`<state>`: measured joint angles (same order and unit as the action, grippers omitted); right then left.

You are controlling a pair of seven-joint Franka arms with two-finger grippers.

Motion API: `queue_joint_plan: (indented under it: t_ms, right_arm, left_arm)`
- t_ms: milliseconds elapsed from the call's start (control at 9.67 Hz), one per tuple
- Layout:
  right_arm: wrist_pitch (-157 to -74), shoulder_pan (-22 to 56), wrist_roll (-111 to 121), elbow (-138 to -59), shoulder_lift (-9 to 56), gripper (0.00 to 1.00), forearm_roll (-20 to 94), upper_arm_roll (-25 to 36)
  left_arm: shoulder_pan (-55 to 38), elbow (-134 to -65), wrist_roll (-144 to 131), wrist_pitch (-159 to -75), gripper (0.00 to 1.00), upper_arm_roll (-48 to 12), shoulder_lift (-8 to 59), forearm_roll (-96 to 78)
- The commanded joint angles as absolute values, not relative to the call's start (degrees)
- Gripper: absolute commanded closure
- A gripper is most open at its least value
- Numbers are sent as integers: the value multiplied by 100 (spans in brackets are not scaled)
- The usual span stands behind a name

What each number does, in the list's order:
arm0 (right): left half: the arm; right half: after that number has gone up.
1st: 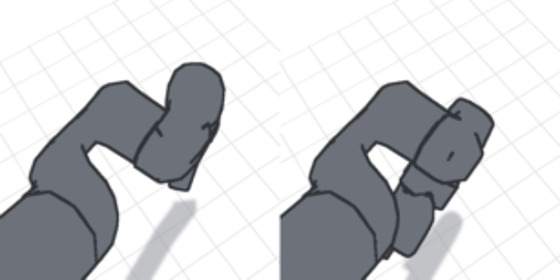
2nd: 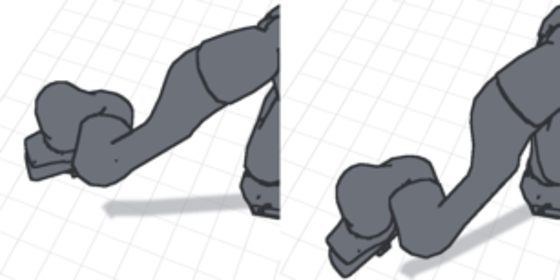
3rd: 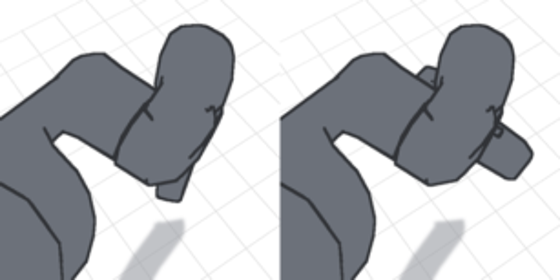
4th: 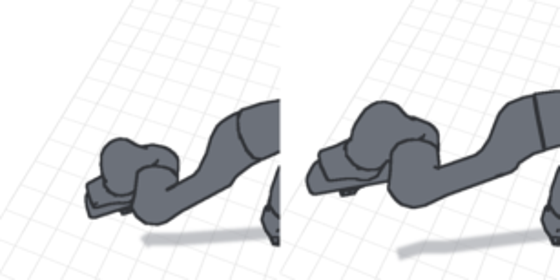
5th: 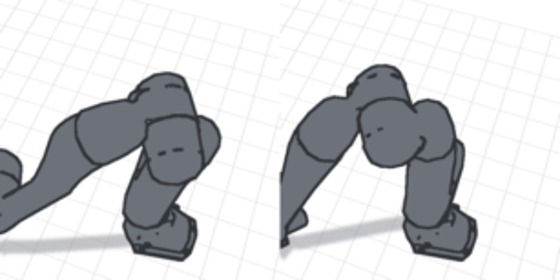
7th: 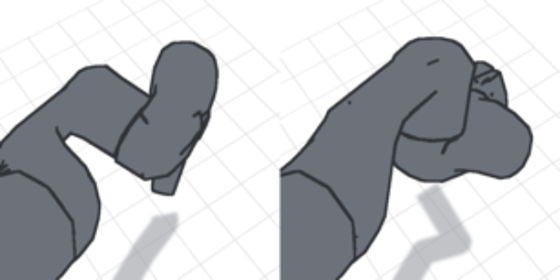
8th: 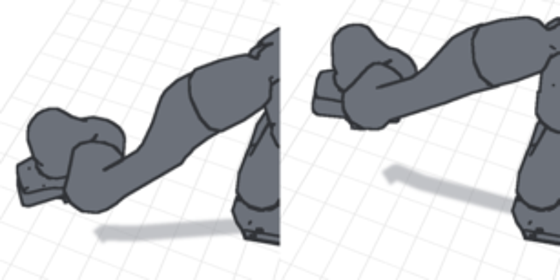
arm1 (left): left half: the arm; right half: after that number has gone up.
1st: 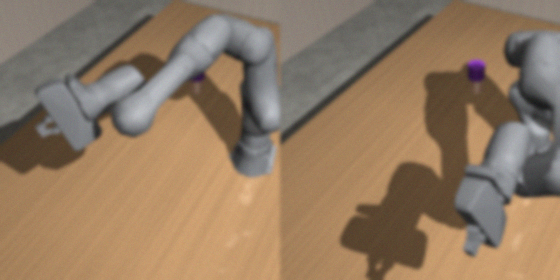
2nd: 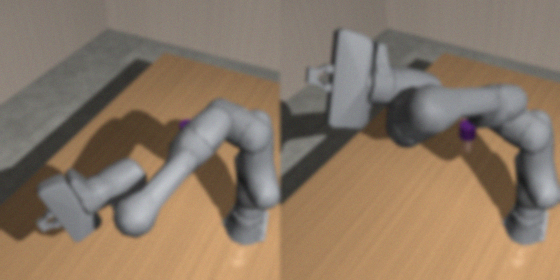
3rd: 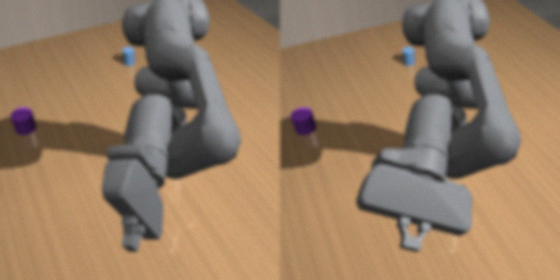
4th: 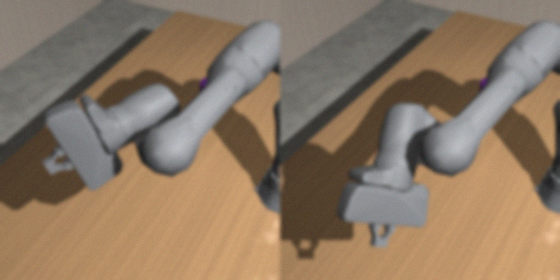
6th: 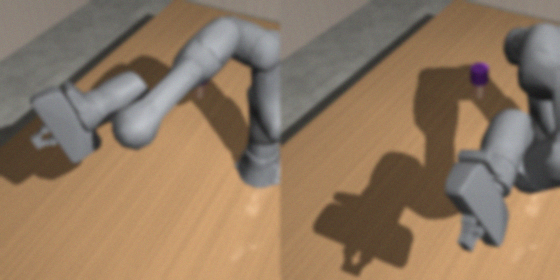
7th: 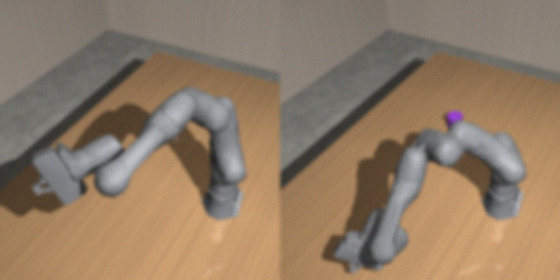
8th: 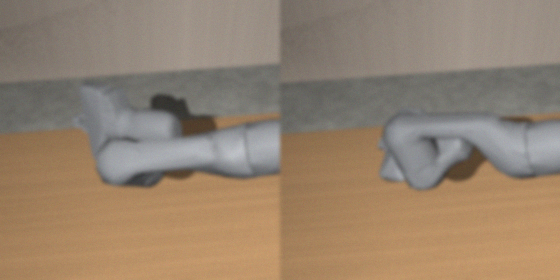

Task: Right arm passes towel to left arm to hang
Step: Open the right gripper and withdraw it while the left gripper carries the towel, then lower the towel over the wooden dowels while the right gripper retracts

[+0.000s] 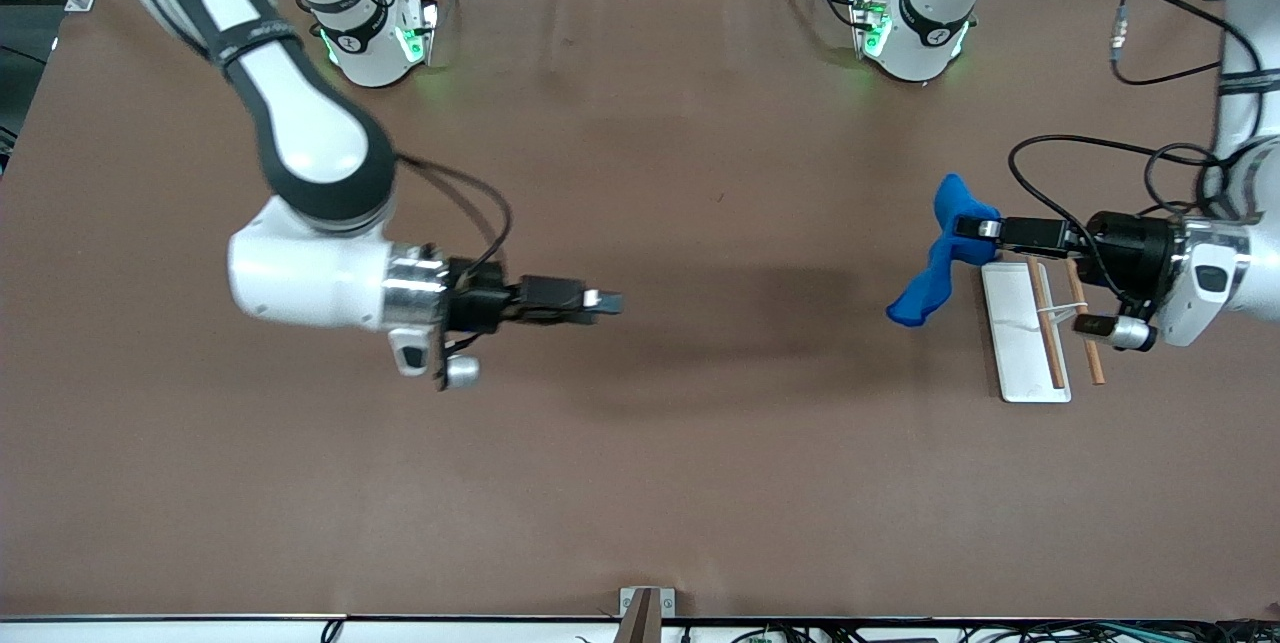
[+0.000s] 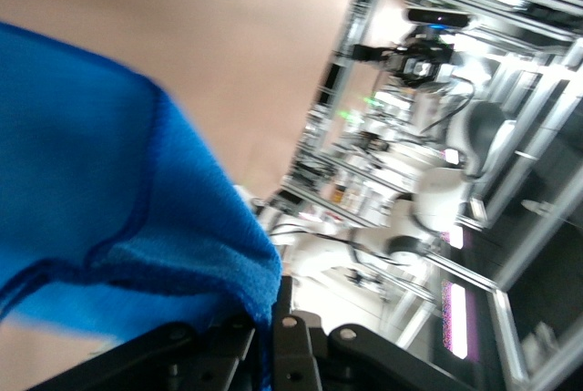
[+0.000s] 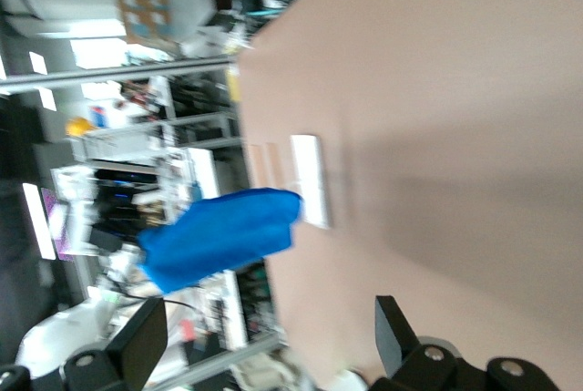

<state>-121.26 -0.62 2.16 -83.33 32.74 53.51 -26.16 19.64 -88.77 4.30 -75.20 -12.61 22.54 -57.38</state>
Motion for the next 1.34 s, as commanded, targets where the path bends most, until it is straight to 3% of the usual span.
queue_joint_plan:
  t_ms: [0,414,931,1241]
  right_arm:
    - [-11717,-62,158,-8639,2910,0,4399,-1954]
    - [-11067,-44,-202,-9043,2305,0,2484,-978]
    - [-10636,-44,-281,-9141,1295,0,375,70]
    - [-10170,-79,-64,-8931,608,0,123,568]
  left_arm:
    - [2073,-8615,283,-7646,100,-1257,2347,-4541]
    - [2057,-7999,-648,-7733,100,-1257,2390,-2616]
    - [2057,-8007,-580,-8542,100,-1274,2558,-1022]
    - [2310,-8016,-598,-8587,100,-1266,2663,-721]
